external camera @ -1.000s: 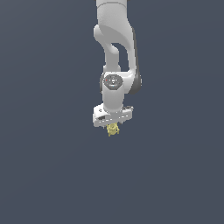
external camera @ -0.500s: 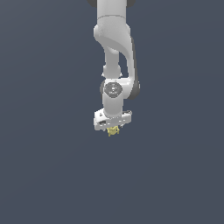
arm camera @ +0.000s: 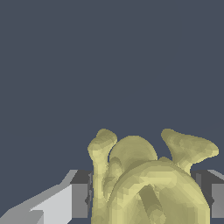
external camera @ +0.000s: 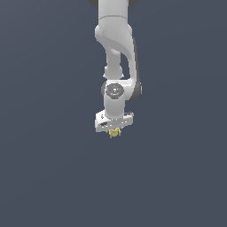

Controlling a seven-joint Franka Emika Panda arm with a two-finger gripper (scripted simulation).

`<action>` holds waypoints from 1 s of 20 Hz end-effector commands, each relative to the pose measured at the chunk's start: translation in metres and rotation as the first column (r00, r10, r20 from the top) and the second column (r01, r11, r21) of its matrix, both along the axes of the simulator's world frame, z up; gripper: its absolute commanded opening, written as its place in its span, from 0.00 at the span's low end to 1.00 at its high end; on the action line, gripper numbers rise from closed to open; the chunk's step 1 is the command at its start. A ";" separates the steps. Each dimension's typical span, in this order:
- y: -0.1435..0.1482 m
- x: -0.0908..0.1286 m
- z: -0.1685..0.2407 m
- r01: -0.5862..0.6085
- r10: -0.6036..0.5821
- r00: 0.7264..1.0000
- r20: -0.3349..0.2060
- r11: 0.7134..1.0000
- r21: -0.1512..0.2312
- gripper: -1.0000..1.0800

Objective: Pick up the object and move it to a goal position.

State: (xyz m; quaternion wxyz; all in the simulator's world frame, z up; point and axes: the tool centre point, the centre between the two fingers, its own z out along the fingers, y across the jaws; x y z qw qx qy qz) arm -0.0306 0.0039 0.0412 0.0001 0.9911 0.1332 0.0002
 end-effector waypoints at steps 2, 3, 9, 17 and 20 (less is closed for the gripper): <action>0.000 0.000 0.000 0.000 0.000 1.000 -0.001 1.000 0.000 0.00; 0.000 -0.001 0.001 0.000 0.000 1.000 -0.001 1.000 0.000 0.00; 0.000 -0.005 0.014 0.000 0.000 1.000 -0.001 1.000 0.000 0.00; -0.001 -0.018 0.057 0.000 0.000 1.000 -0.001 1.000 0.000 0.00; -0.001 -0.026 0.081 0.000 0.000 1.000 -0.001 1.000 0.000 0.00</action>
